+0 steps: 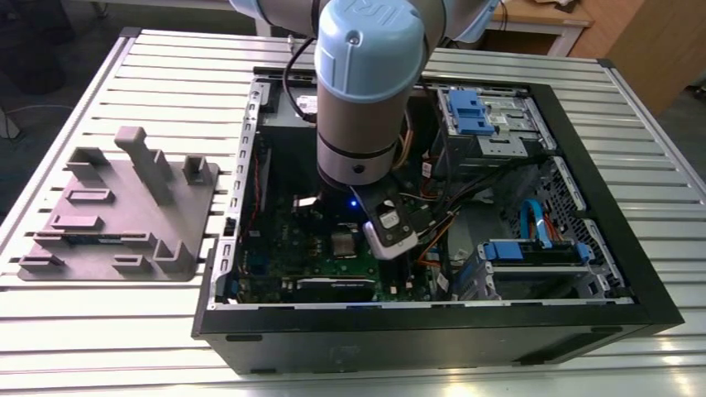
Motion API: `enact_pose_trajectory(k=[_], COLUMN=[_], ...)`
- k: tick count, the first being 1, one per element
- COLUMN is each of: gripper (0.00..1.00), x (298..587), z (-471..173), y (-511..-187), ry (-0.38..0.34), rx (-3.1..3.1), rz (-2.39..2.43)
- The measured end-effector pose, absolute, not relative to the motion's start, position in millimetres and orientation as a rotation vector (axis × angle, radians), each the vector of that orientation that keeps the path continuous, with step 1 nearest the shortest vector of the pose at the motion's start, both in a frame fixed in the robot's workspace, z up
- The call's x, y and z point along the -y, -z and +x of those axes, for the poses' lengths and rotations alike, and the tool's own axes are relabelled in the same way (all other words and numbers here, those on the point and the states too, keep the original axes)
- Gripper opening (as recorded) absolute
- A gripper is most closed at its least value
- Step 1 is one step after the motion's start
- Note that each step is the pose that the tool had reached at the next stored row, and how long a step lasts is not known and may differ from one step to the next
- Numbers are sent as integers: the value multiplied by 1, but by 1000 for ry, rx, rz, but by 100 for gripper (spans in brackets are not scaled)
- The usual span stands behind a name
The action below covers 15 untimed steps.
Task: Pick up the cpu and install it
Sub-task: 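Place the cpu into insertion slot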
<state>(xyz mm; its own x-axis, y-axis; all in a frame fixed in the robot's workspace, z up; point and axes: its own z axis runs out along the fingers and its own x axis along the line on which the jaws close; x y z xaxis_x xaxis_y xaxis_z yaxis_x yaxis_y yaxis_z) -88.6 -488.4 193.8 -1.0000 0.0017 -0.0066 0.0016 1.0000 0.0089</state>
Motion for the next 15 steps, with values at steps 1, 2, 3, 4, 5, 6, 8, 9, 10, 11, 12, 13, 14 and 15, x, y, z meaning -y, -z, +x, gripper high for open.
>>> enact_pose_trajectory(k=[1, 2, 3, 4, 5, 6, 8, 9, 10, 11, 12, 13, 14, 15], gripper=[51, 51, 51, 51, 51, 51, 51, 51, 51, 51, 51, 51, 51, 51], x=[488, 488, 488, 488, 488, 488, 488, 488, 488, 488, 488, 488, 488, 488], z=[-89, -89, -89, -89, -89, -89, -89, -89, -89, -89, -89, -89, -89, -89], y=[-193, -192, -192, -192, -192, -192, -192, -192, -192, -192, -192, -192, -192, -192], ry=[-14, -14, -14, -14, -14, -14, -14, -14, -14, -14, -14, -14, -14, -14], rx=[-3135, -3135, -3135, -3135, -3135, -3135, -3135, -3135, -3135, -3135, -3135, -3135, -3134, -3134], rz=[-9, -22, -34, -40, -41, -41, -42, -42, -42, -42, -44, -53, -67, -75])
